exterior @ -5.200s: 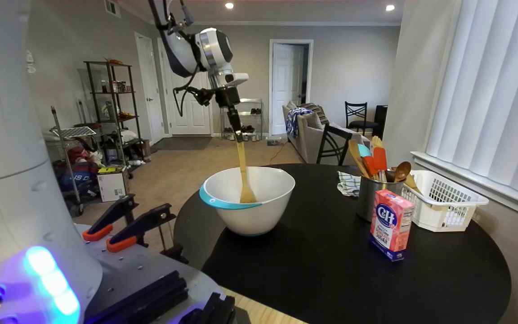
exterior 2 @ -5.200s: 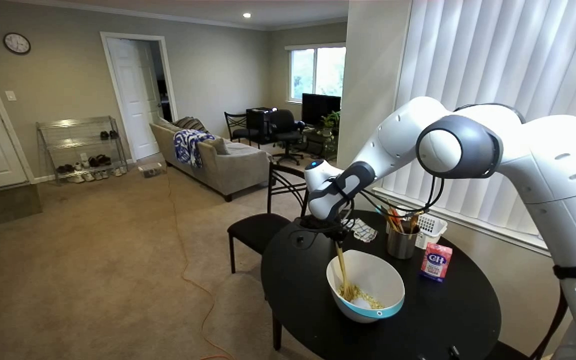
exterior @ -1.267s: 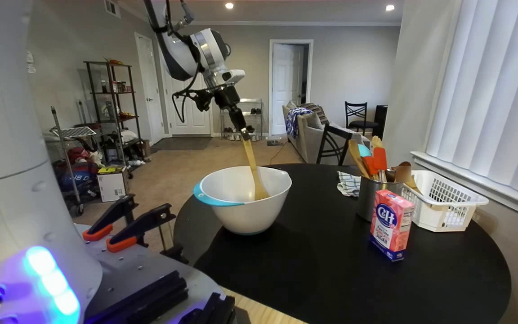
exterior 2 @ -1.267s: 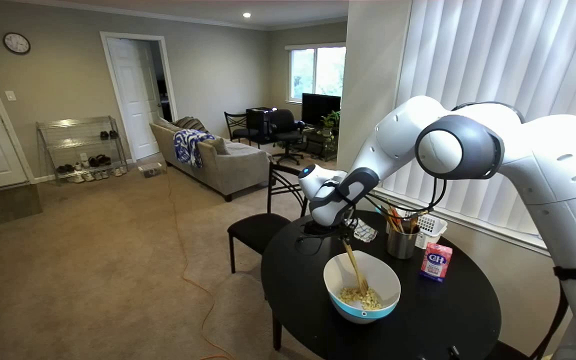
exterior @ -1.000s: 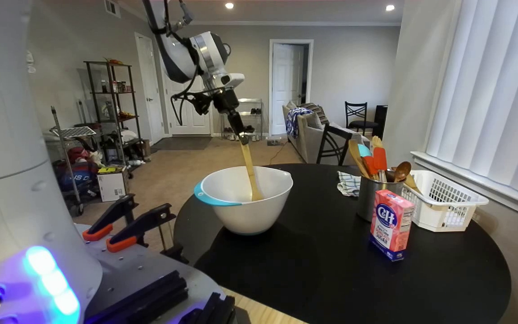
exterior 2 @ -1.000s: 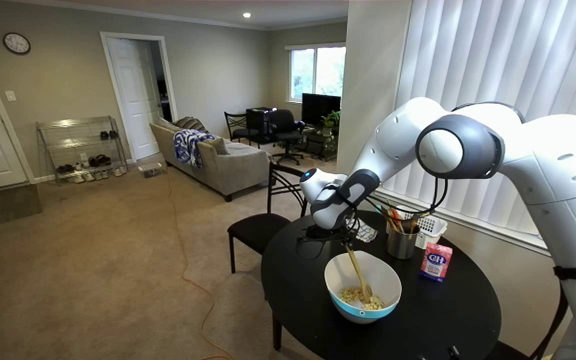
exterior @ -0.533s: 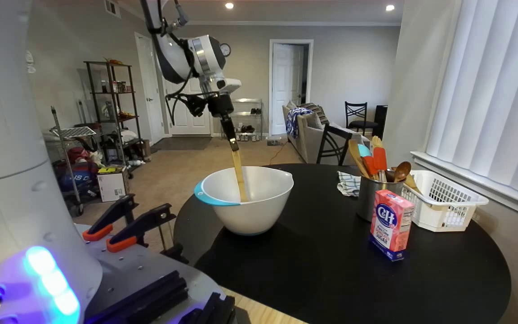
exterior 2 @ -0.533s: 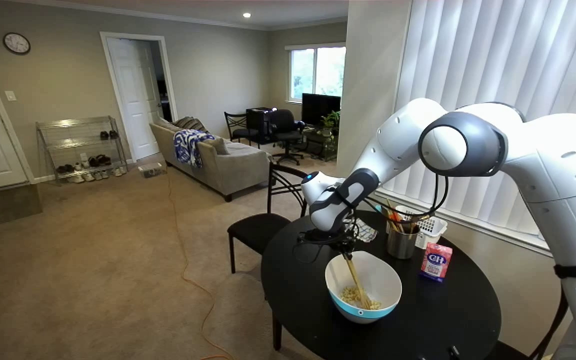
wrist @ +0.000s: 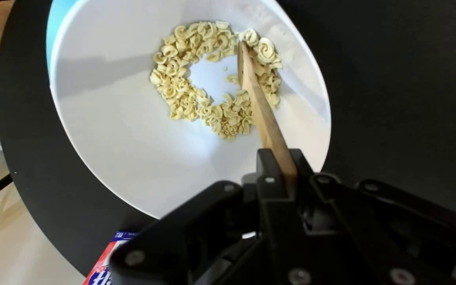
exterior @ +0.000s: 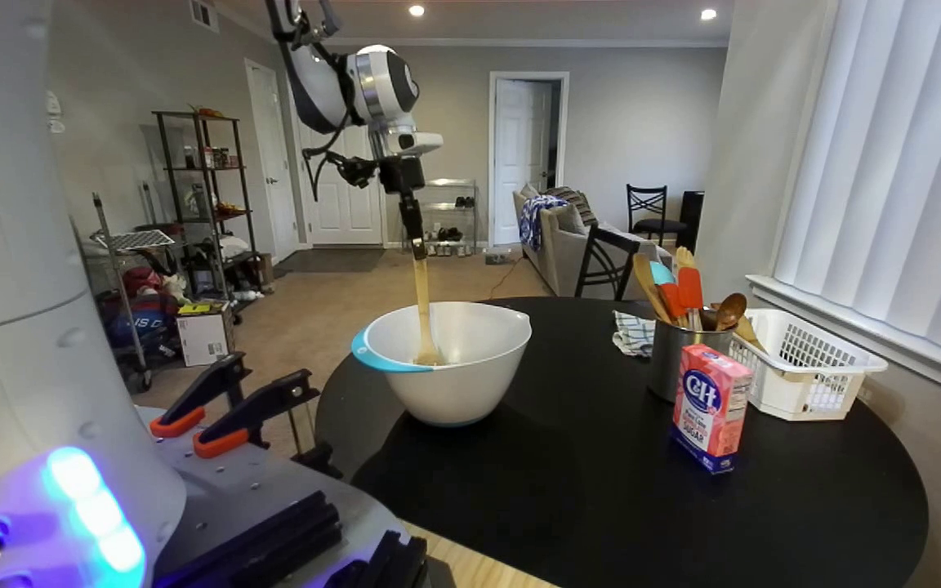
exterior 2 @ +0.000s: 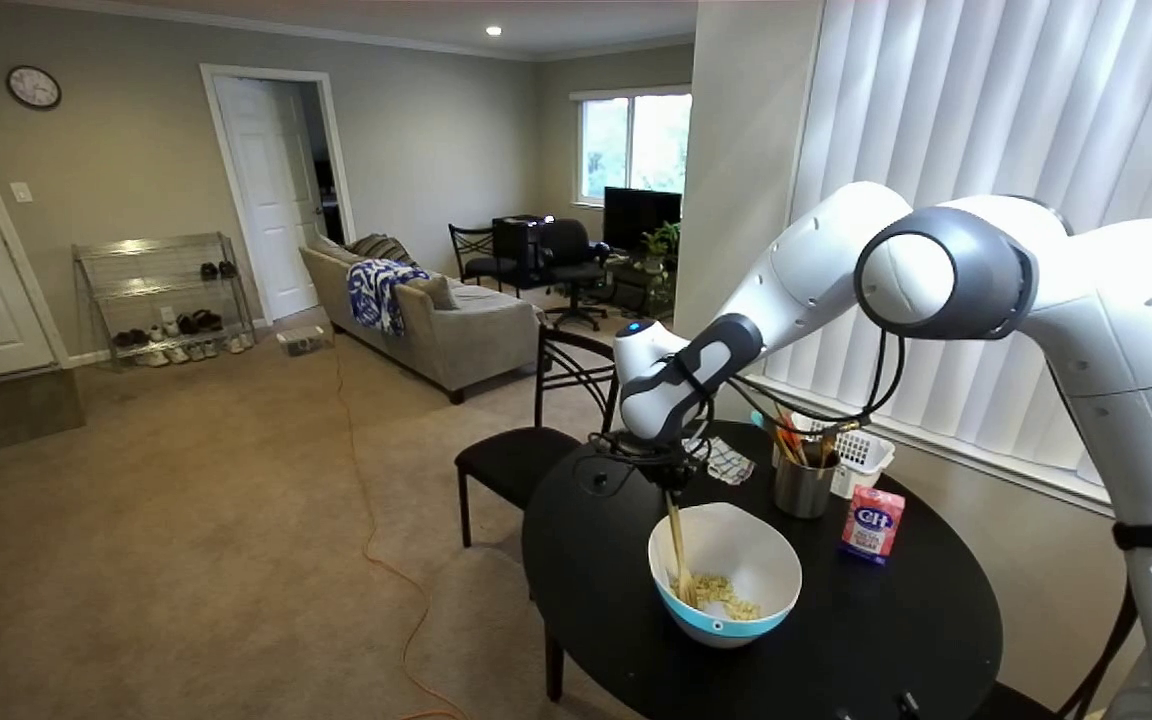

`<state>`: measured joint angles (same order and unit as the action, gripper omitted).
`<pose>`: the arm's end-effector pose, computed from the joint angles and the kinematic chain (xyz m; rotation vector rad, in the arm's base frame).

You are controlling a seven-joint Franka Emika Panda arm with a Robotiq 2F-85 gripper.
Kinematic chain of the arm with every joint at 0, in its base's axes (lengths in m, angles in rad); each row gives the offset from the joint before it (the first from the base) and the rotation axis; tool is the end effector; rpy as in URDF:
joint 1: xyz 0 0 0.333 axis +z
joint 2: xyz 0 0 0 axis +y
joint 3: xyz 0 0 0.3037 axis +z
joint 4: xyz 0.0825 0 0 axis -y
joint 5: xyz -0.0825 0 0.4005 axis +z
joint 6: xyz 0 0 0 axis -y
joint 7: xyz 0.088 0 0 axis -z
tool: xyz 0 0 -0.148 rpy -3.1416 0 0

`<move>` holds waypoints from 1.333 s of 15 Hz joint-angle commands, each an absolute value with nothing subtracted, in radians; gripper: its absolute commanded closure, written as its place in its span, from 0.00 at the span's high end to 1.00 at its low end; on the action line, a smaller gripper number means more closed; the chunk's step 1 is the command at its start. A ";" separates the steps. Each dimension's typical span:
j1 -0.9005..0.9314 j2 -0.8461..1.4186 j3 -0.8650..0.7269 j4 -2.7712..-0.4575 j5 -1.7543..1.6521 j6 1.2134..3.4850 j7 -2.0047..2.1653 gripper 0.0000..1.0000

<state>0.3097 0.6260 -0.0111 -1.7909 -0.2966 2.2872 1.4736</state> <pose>0.6182 0.1738 0.1292 2.5718 -1.3441 0.1262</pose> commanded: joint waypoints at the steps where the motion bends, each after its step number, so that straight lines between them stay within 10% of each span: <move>1: 0.303 0.598 -0.026 -1.859 -0.275 2.429 1.494 0.03; 20: 0.423 0.583 -0.168 -1.936 -0.583 2.402 1.636 0.03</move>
<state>0.4125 0.6106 -0.1537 -1.8863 -0.5347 2.4008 1.5988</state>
